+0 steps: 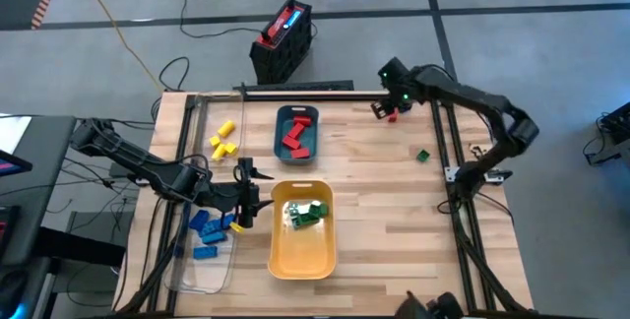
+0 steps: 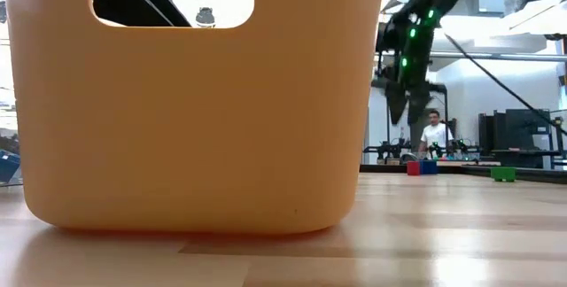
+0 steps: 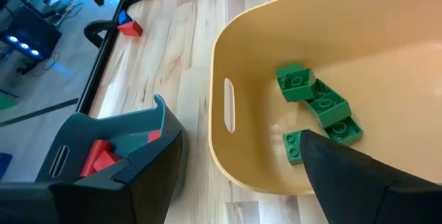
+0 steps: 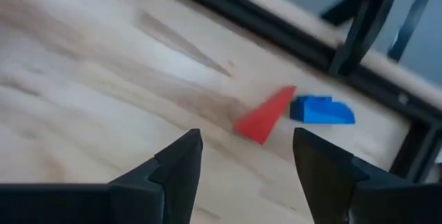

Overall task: Sort blocks
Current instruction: Put the triangular red wooden block into the blue bin

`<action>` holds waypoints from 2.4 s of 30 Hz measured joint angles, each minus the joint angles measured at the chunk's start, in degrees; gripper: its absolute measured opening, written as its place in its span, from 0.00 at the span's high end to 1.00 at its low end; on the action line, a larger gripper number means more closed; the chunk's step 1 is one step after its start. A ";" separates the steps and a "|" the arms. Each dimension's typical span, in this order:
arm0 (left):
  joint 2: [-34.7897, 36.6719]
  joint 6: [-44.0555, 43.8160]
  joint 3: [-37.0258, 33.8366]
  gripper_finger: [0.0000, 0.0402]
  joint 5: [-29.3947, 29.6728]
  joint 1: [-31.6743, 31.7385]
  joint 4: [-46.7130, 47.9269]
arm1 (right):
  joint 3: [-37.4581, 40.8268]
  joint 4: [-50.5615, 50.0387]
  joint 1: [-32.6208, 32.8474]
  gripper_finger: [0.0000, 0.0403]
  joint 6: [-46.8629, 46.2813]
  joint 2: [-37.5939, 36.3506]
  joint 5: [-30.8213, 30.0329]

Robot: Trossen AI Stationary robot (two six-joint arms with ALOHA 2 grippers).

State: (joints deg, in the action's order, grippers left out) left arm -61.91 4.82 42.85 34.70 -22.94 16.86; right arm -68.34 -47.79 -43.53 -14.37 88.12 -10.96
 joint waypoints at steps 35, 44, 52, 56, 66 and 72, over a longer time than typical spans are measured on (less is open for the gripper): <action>0.00 -2.01 0.00 0.28 -1.43 0.00 1.79 | 0.44 1.46 -6.07 0.40 -4.51 14.36 0.31; 0.00 -2.47 0.00 0.28 -2.95 -0.02 1.73 | 0.52 2.64 -6.20 0.40 -5.35 17.83 1.88; 0.00 -2.49 0.00 0.28 -2.95 -0.46 1.75 | 0.50 5.18 -5.47 0.46 -4.68 18.86 0.92; 0.00 -2.49 0.00 0.28 -2.95 -0.46 1.77 | 0.50 4.37 -5.89 0.60 -3.41 18.86 0.42; 0.00 -2.50 0.00 0.28 -2.95 -0.44 1.94 | 0.37 -3.03 -1.73 0.86 0.75 18.70 1.53; 0.00 -3.90 0.00 0.28 -2.94 -0.46 3.79 | 0.55 -9.04 5.60 0.84 0.75 16.65 2.29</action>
State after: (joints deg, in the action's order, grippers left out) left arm -61.91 0.92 42.85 31.76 -23.40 20.65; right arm -67.79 -56.83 -37.93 -13.63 104.77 -8.67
